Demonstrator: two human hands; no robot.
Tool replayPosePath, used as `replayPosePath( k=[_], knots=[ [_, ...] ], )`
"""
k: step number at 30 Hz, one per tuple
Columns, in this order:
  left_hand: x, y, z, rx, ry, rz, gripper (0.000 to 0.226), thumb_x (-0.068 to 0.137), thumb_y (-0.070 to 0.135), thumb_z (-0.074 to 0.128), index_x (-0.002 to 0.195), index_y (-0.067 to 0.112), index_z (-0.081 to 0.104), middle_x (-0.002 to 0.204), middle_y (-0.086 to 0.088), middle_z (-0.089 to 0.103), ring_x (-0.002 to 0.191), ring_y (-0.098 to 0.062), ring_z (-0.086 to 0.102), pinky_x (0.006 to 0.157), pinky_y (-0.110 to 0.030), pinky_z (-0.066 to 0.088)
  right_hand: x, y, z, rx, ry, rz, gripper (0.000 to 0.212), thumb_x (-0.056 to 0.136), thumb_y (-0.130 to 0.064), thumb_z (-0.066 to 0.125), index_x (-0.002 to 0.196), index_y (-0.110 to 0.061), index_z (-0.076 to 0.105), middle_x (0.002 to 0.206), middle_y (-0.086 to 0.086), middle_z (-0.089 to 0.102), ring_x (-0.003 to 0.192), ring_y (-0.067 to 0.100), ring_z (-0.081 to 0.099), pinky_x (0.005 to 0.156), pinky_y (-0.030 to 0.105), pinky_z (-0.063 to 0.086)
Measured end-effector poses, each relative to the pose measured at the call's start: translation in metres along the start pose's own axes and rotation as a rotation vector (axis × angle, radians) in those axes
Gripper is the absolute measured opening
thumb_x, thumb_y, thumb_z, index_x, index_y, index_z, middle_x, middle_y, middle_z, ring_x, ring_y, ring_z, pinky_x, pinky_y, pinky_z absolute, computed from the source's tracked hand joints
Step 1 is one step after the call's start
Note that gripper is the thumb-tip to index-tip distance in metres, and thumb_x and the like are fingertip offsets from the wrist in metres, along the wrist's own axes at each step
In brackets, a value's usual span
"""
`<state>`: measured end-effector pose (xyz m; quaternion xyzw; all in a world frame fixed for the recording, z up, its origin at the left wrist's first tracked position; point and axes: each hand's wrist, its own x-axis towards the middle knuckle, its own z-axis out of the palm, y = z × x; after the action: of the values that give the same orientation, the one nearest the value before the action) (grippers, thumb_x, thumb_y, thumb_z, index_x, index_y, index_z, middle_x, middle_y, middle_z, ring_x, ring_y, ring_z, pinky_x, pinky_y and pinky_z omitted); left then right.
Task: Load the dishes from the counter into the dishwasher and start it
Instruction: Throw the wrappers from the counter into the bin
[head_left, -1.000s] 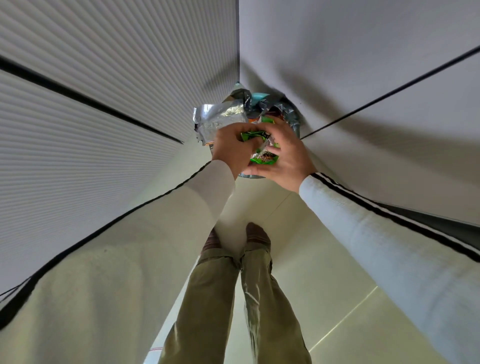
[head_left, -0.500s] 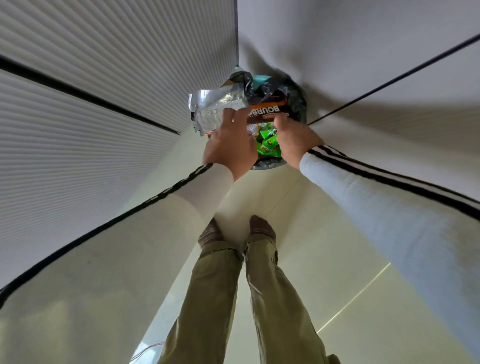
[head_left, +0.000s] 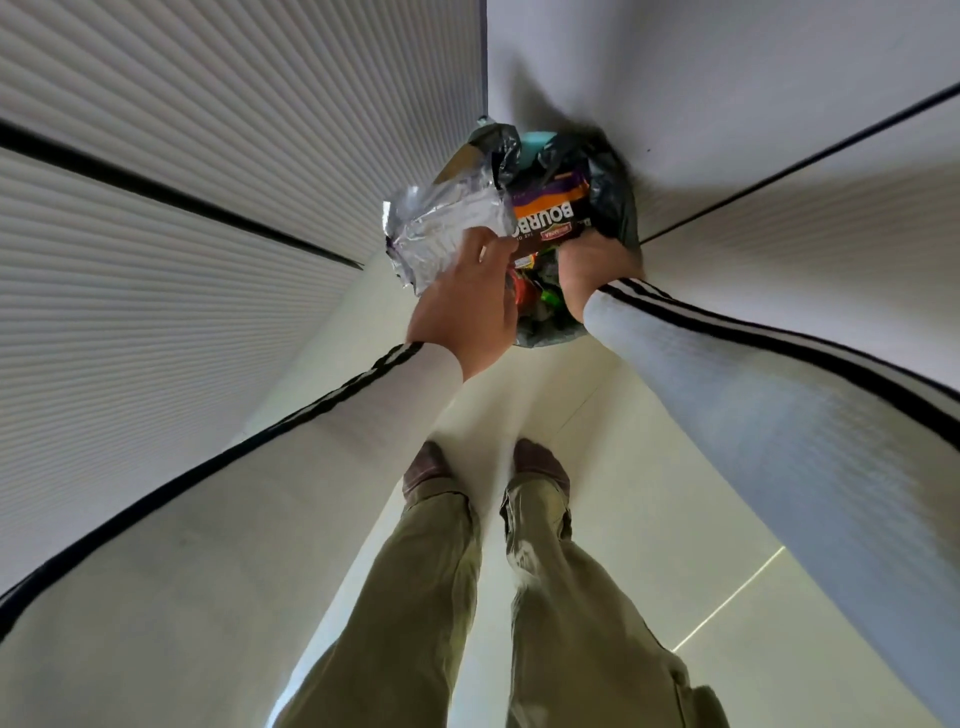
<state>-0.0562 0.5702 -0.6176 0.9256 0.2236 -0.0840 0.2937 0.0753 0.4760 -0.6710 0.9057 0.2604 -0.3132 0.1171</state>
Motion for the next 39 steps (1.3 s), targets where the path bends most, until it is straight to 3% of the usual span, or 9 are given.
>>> replayPosePath(
  k=[6, 10, 15, 19, 24, 30, 34, 39],
  knots=[
    [-0.017, 0.021, -0.023, 0.018, -0.060, -0.025, 0.048, 0.092, 0.014, 0.052, 0.140, 0.015, 0.046, 0.136, -0.008, 0.042, 0.096, -0.033, 0.064, 0.078, -0.040, 0.054, -0.037, 0.018, -0.037, 0.063, 0.031, -0.096, 0.032, 0.091, -0.009, 0.053, 0.122, -0.012, 0.059, 0.120, 0.013, 0.062, 0.107, 0.036, 0.063, 0.089, 0.043, 0.054],
    [-0.033, 0.038, -0.048, 0.033, -0.084, -0.038, 0.048, 0.093, 0.015, 0.052, 0.140, 0.016, 0.045, 0.137, -0.008, 0.040, 0.096, -0.035, 0.064, 0.079, -0.044, 0.055, -0.057, 0.038, -0.063, 0.464, 0.048, -0.013, 0.049, 0.091, -0.003, 0.050, 0.137, -0.018, 0.056, 0.138, 0.012, 0.056, 0.123, 0.030, 0.057, 0.107, 0.034, 0.044],
    [-0.049, 0.058, -0.081, 0.043, -0.081, -0.032, 0.050, 0.093, 0.015, 0.052, 0.142, 0.017, 0.042, 0.137, -0.009, 0.040, 0.101, -0.032, 0.062, 0.081, -0.044, 0.055, -0.087, 0.062, -0.098, 0.746, 0.123, 0.090, 0.051, 0.085, 0.001, 0.043, 0.128, -0.015, 0.065, 0.129, 0.004, 0.066, 0.122, 0.019, 0.059, 0.109, 0.029, 0.042],
    [-0.062, 0.073, -0.113, 0.164, -0.107, 0.018, 0.052, 0.094, 0.021, 0.052, 0.144, 0.012, 0.040, 0.145, -0.010, 0.038, 0.118, -0.032, 0.052, 0.091, -0.045, 0.052, -0.134, 0.062, -0.128, 0.633, 0.137, 0.031, 0.053, 0.091, 0.002, 0.041, 0.136, -0.019, 0.057, 0.139, 0.005, 0.058, 0.126, 0.023, 0.055, 0.107, 0.025, 0.039],
    [-0.097, 0.101, -0.191, 0.333, -0.131, 0.105, 0.060, 0.102, 0.036, 0.038, 0.154, 0.009, 0.026, 0.161, -0.012, 0.023, 0.146, -0.031, 0.026, 0.120, -0.044, 0.024, -0.215, 0.039, -0.185, 0.314, 0.123, -0.257, 0.049, 0.091, -0.006, 0.050, 0.139, -0.015, 0.050, 0.140, 0.012, 0.052, 0.126, 0.029, 0.051, 0.107, 0.038, 0.043],
    [-0.152, 0.157, -0.308, 0.353, -0.092, 0.124, 0.070, 0.099, 0.040, 0.041, 0.157, 0.009, 0.018, 0.165, -0.010, 0.014, 0.152, -0.029, 0.012, 0.124, -0.047, 0.011, -0.319, 0.015, -0.291, 0.140, 0.332, -0.329, 0.052, 0.099, -0.020, 0.041, 0.150, -0.009, 0.034, 0.158, 0.010, 0.031, 0.147, 0.029, 0.025, 0.120, 0.042, 0.024],
    [-0.176, 0.188, -0.366, 0.357, -0.062, 0.130, 0.069, 0.101, 0.039, 0.036, 0.159, 0.011, 0.011, 0.167, -0.006, 0.002, 0.153, -0.023, 0.001, 0.124, -0.040, 0.000, -0.369, 0.010, -0.356, 0.094, 0.482, -0.364, 0.051, 0.103, -0.027, 0.037, 0.151, -0.008, 0.032, 0.161, 0.013, 0.024, 0.149, 0.030, 0.019, 0.121, 0.044, 0.021],
    [-0.173, 0.221, -0.429, 0.379, 0.005, 0.143, 0.069, 0.100, 0.037, 0.038, 0.159, 0.011, 0.010, 0.167, -0.005, -0.001, 0.154, -0.021, -0.003, 0.125, -0.039, -0.001, -0.396, 0.009, -0.429, 0.101, 0.682, -0.368, 0.053, 0.103, -0.028, 0.036, 0.152, -0.009, 0.032, 0.162, 0.011, 0.021, 0.151, 0.028, 0.014, 0.123, 0.043, 0.016]
  ],
)
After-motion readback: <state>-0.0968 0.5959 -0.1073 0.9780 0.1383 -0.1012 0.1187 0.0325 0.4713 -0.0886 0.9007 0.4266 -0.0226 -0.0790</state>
